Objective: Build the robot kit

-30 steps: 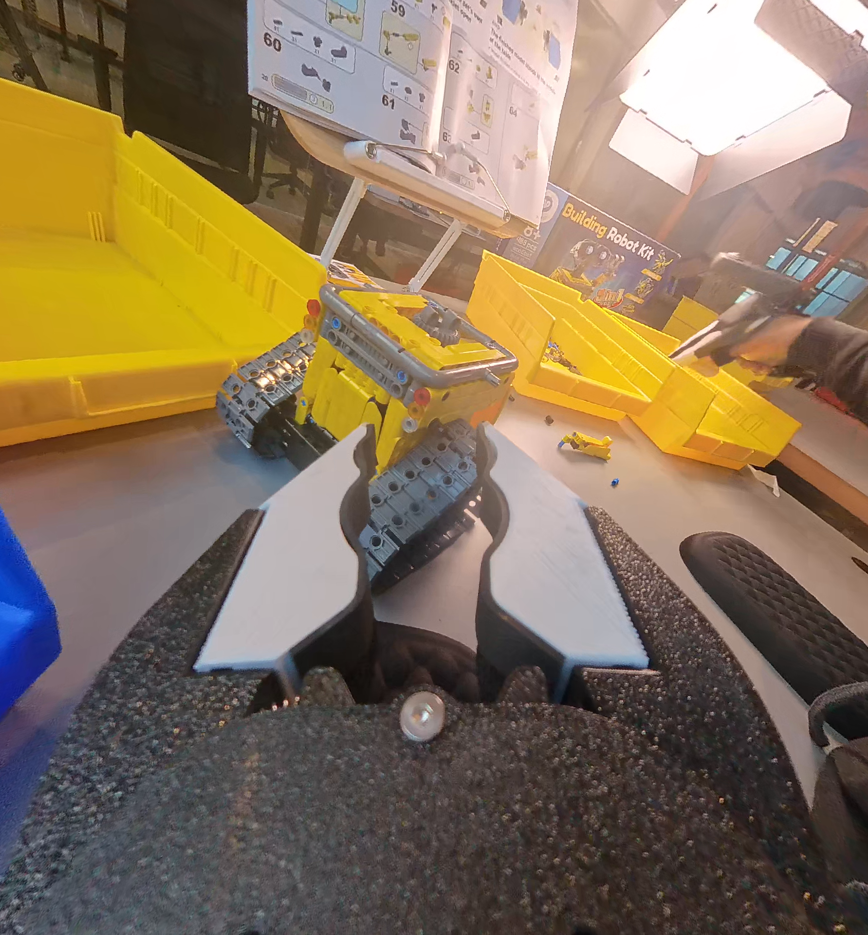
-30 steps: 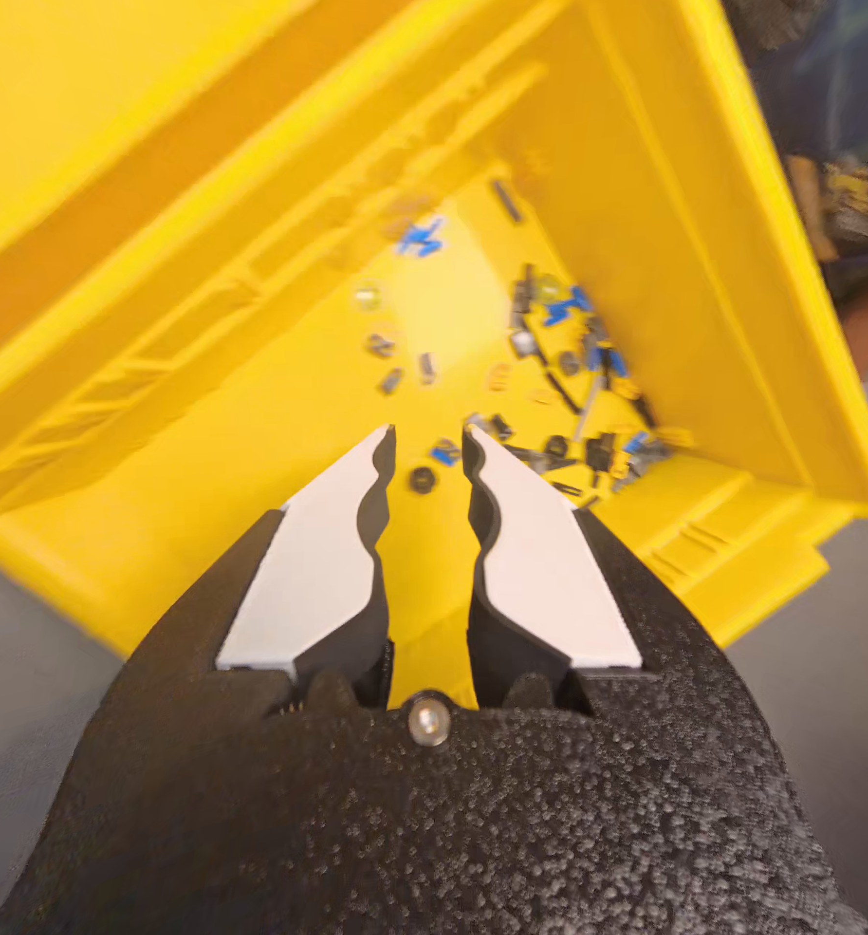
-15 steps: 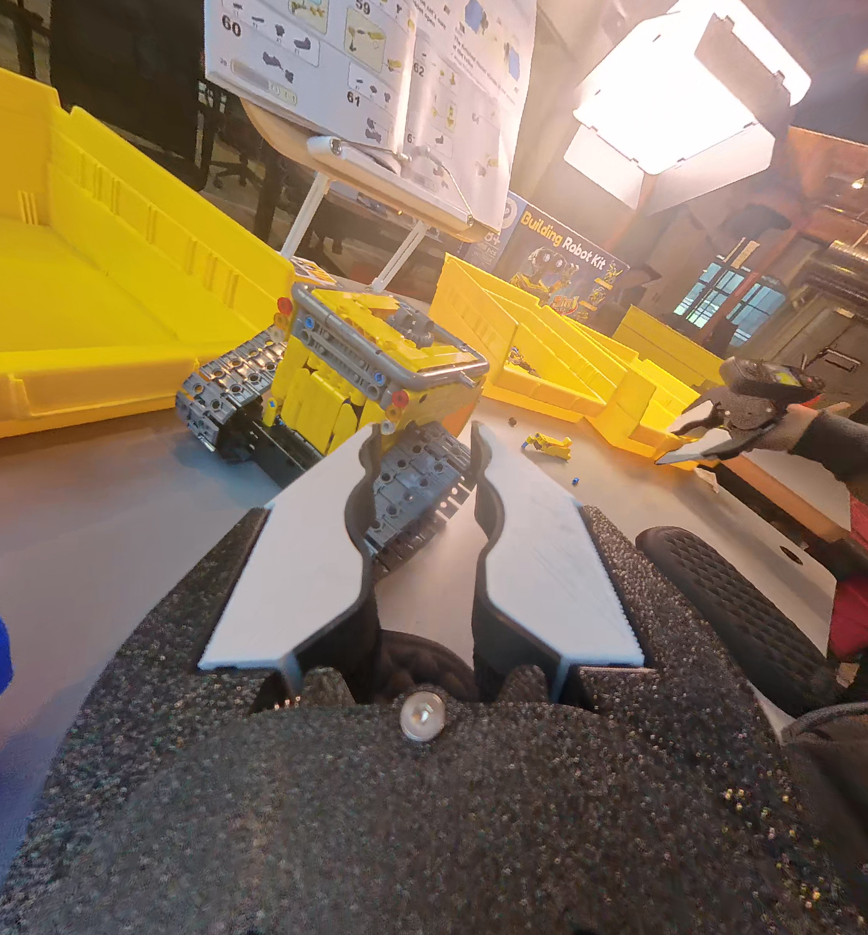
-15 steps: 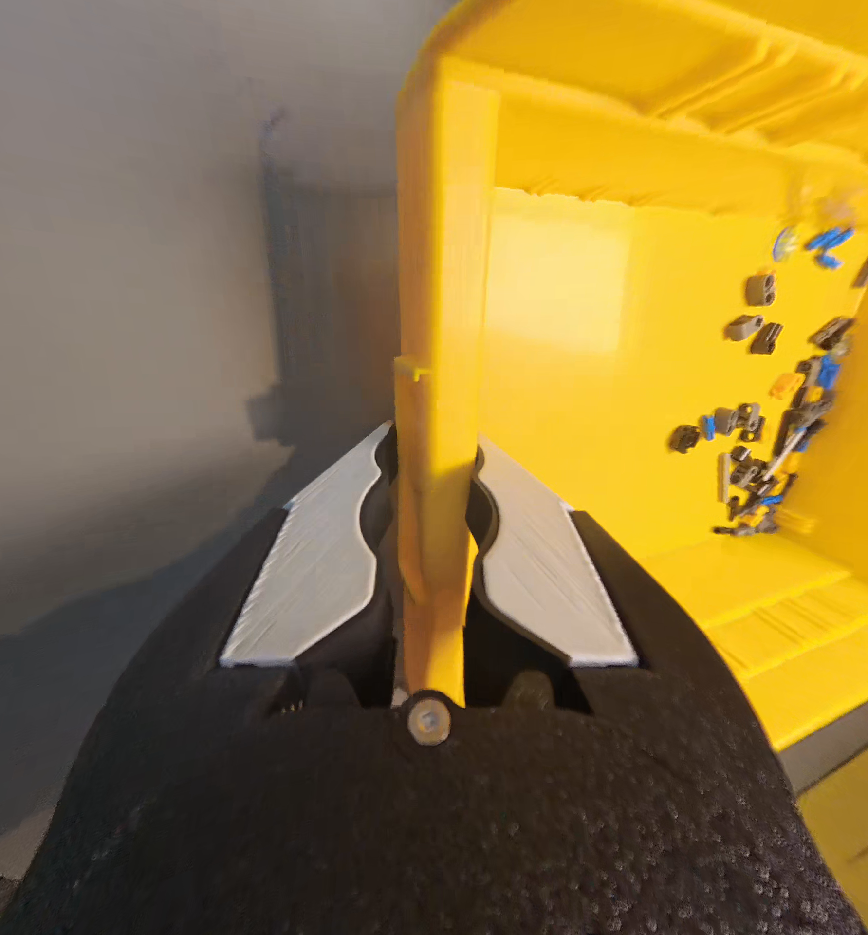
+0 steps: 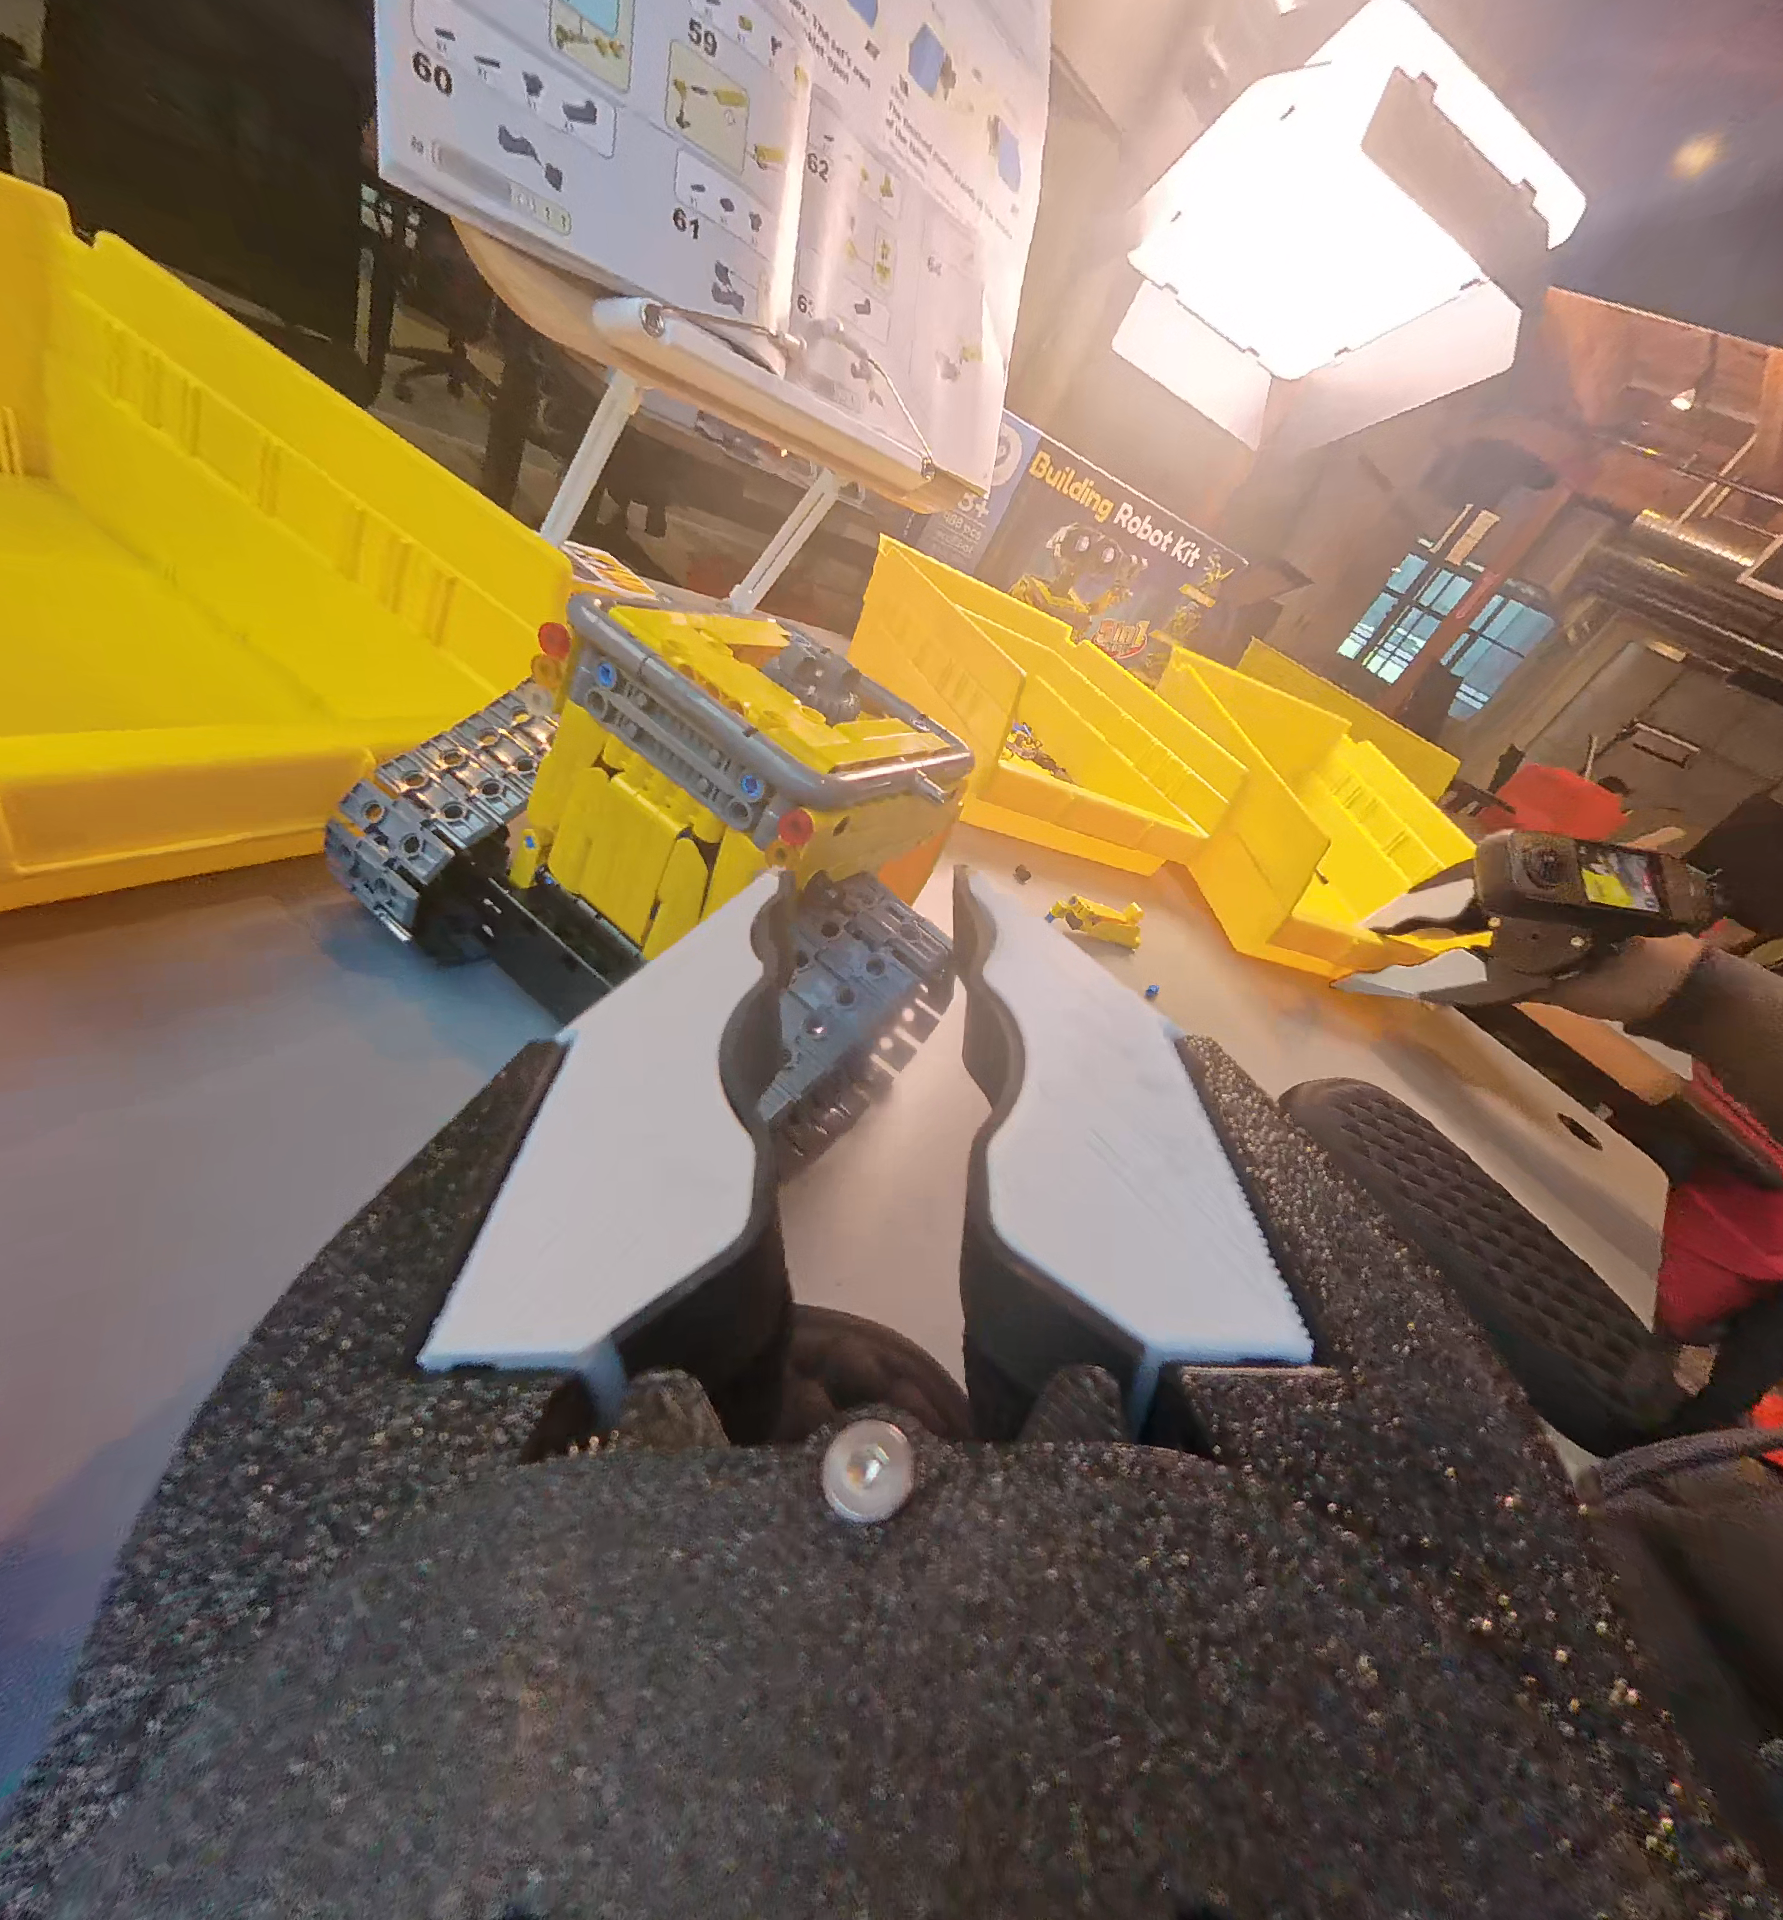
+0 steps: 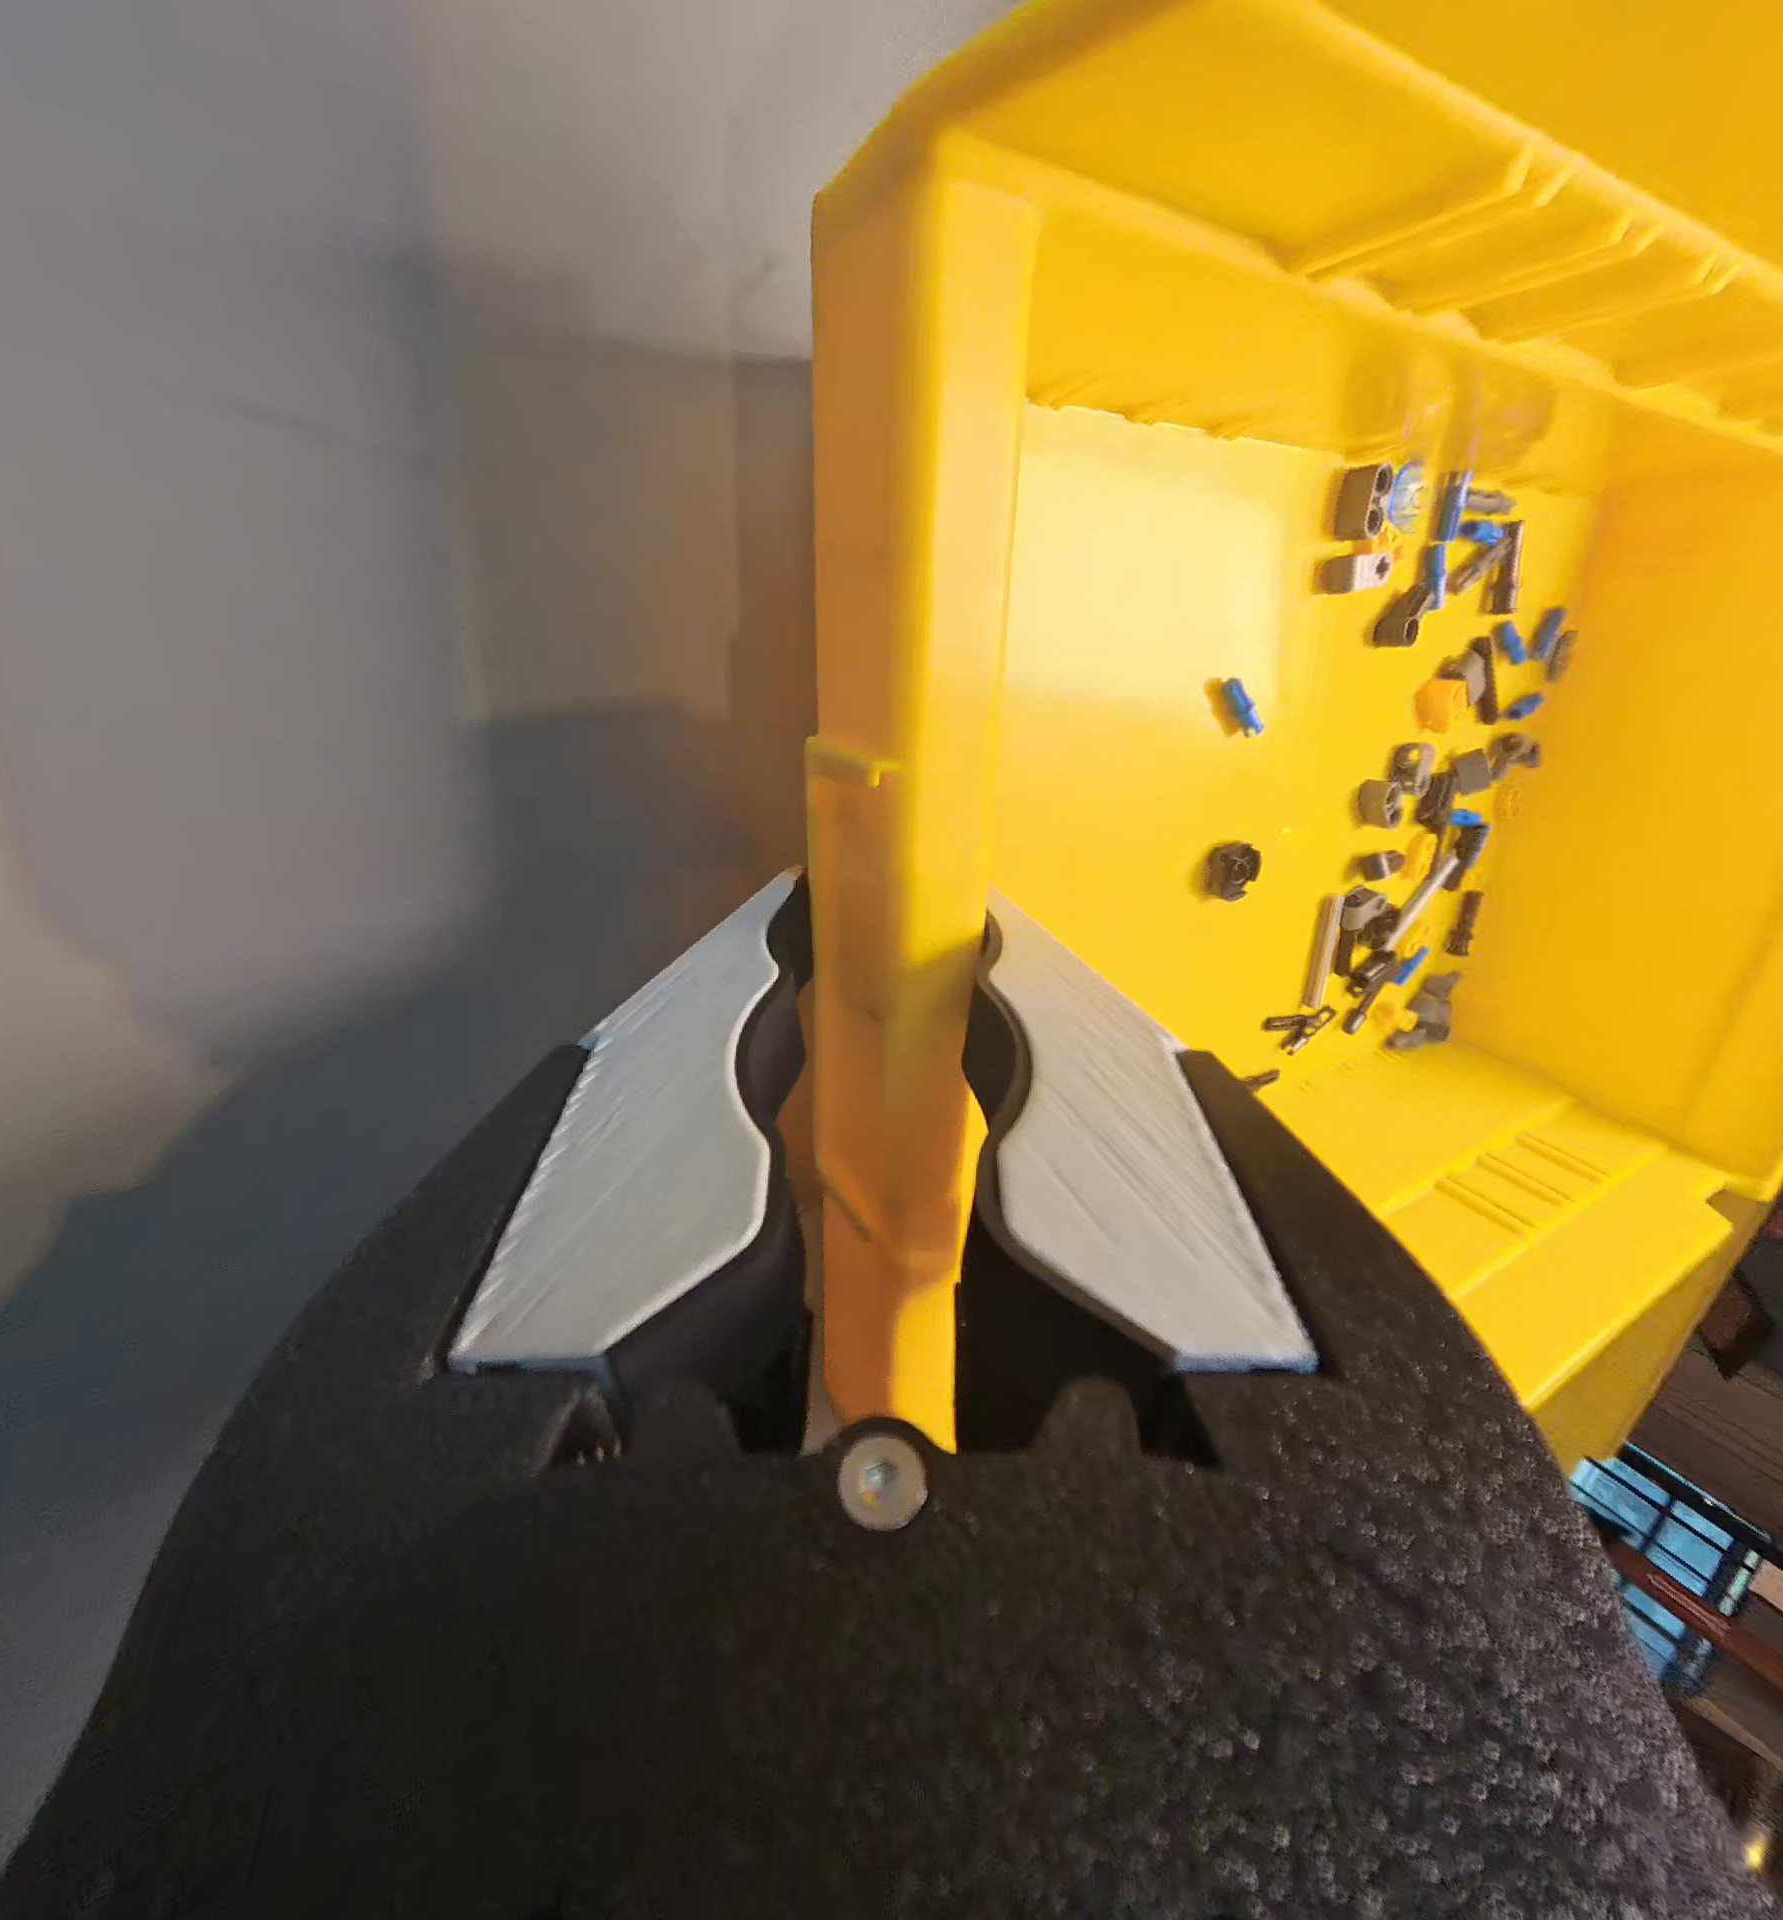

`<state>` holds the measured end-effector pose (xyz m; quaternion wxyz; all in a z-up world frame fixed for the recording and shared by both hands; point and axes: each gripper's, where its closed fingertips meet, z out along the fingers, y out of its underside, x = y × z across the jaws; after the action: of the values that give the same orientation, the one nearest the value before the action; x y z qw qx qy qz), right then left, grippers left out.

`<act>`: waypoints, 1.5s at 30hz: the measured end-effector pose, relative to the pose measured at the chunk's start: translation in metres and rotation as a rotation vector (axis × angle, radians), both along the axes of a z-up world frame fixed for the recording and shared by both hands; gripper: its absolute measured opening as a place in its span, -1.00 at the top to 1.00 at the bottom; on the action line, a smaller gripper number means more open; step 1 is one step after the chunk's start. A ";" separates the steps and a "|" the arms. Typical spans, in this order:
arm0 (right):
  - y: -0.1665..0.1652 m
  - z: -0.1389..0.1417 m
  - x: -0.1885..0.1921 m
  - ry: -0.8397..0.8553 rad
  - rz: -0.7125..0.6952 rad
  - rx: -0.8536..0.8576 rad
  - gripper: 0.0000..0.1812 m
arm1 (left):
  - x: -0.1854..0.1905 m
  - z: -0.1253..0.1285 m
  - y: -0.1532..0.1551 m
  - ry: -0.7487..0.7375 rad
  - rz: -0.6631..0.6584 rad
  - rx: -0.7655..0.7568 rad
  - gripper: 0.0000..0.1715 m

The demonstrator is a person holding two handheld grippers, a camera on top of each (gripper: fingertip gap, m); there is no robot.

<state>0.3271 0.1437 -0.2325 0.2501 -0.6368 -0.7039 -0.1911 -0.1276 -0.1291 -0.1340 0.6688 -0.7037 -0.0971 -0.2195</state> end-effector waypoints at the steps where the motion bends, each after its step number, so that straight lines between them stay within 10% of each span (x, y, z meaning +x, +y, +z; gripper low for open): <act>1: -0.006 -0.001 -0.002 0.012 -0.002 -0.022 0.73 | -0.001 0.000 0.000 -0.001 0.009 0.002 0.68; 14: 0.009 -0.007 0.001 0.006 0.027 -0.072 0.69 | -0.002 -0.003 0.002 -0.029 -0.002 -0.017 0.68; 16: 0.008 -0.004 0.000 0.055 0.021 -0.149 0.45 | -0.003 -0.002 0.001 -0.031 -0.002 -0.009 0.68; 22: 0.040 0.066 0.002 0.383 -0.282 -0.392 0.43 | -0.002 -0.001 0.001 -0.035 -0.008 -0.004 0.68; 28: 0.121 0.039 0.051 0.098 -0.622 -0.327 0.63 | 0.000 0.002 -0.001 -0.017 -0.015 0.017 0.68; 38: 0.157 0.001 0.070 -0.390 -0.634 -0.342 0.70 | 0.030 -0.004 0.002 0.210 -0.070 -0.040 0.56; 45: 0.155 -0.009 0.068 -0.405 -0.593 -0.535 0.71 | 0.037 -0.015 0.004 0.340 -0.046 -0.115 0.45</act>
<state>0.3956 0.2988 -0.2413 -0.1318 -0.8032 -0.5502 -0.1866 -0.0909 -0.1255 -0.1486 0.6291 -0.7697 0.0209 -0.1067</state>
